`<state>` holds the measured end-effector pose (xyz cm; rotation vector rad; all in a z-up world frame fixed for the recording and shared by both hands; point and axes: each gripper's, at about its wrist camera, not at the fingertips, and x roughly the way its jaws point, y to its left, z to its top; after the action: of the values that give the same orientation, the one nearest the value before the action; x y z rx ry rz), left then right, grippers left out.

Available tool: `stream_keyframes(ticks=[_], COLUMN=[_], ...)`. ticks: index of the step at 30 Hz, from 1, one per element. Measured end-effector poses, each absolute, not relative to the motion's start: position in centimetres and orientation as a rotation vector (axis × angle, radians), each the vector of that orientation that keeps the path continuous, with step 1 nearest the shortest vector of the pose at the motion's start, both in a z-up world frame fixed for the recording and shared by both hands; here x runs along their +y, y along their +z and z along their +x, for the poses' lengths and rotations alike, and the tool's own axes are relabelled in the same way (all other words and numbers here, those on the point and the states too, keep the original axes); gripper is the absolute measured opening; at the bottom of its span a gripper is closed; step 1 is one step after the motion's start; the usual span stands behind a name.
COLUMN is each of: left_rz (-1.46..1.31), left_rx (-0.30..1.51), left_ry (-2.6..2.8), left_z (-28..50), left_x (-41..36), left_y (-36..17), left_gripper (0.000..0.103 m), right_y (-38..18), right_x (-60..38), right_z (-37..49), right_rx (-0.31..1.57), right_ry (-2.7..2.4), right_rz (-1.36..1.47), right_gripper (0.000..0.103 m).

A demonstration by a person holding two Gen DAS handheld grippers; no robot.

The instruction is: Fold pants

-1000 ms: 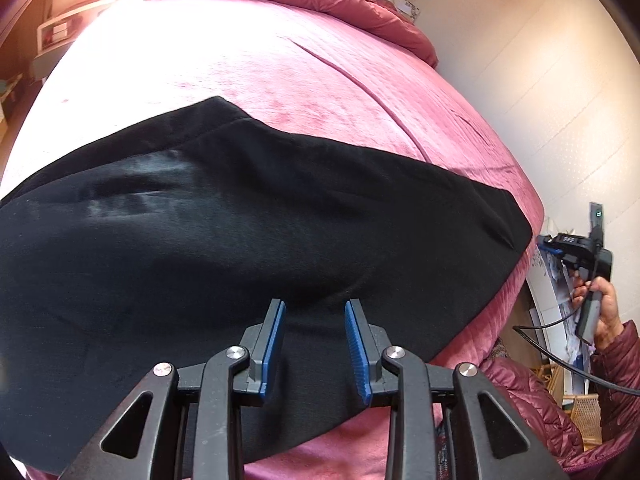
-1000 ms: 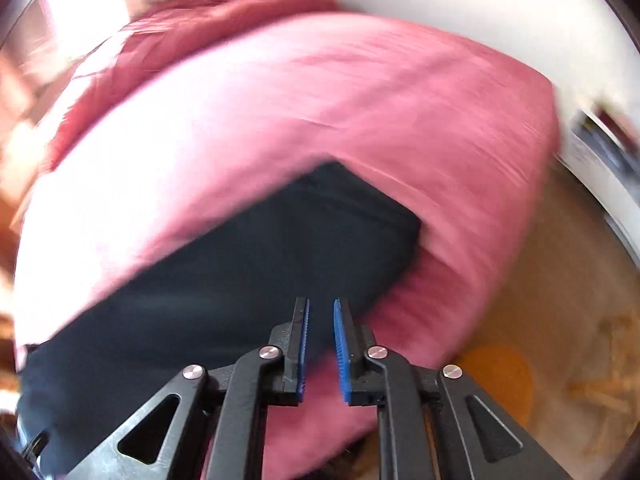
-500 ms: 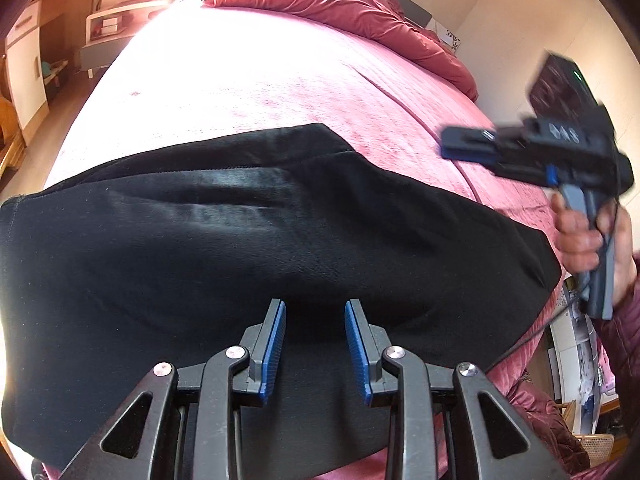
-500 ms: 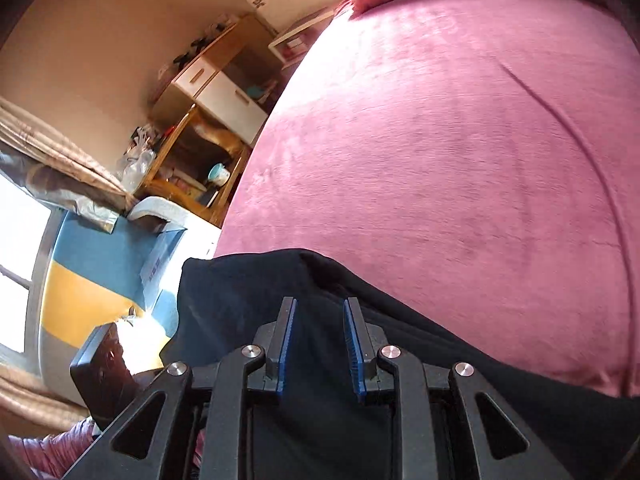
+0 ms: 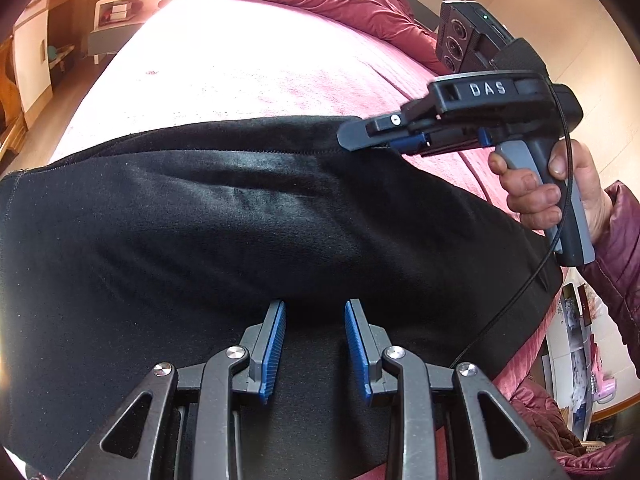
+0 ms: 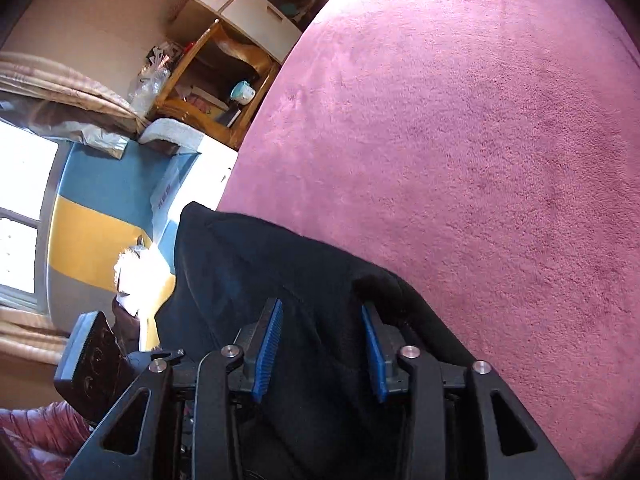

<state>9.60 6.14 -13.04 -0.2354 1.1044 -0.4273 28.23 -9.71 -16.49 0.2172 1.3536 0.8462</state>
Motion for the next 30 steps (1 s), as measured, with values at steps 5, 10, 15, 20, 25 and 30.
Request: stream_keyframes(ticks=[5, 10, 15, 20, 25, 30], left_rz=[-0.256, -0.341, -0.357, -0.389, -0.512, -0.716], left_rx=[1.11, 1.145, 1.159, 1.119, 1.085, 1.088], left_ry=[-0.387, -0.362, -0.356, -0.253, -0.042, 0.157], left_z=[10.8, 12.5, 11.8, 10.3, 7.4, 3.3], left_x=[6.3, 7.1, 8.3, 12.8, 21.2, 29.6], left_y=[-13.6, -15.2, -14.3, -12.4, -11.2, -12.3], left_gripper=[0.031, 0.03, 0.031, 0.05, 0.05, 0.05], right_y=[-13.9, -18.0, -16.7, -13.2, -11.2, -12.4], right_x=[-10.9, -10.4, -11.4, -13.7, -15.5, -16.0], right_z=[28.2, 28.7, 28.2, 25.0, 19.1, 13.7], right_rx=[1.188, 1.247, 1.238, 1.134, 1.089, 1.103], right_ry=[0.773, 0.639, 0.615, 0.542, 0.546, 0.529], right_rz=[0.241, 0.185, 0.247, 0.234, 0.214, 0.161], right_gripper=[0.005, 0.005, 0.014, 0.047, 0.047, 0.047])
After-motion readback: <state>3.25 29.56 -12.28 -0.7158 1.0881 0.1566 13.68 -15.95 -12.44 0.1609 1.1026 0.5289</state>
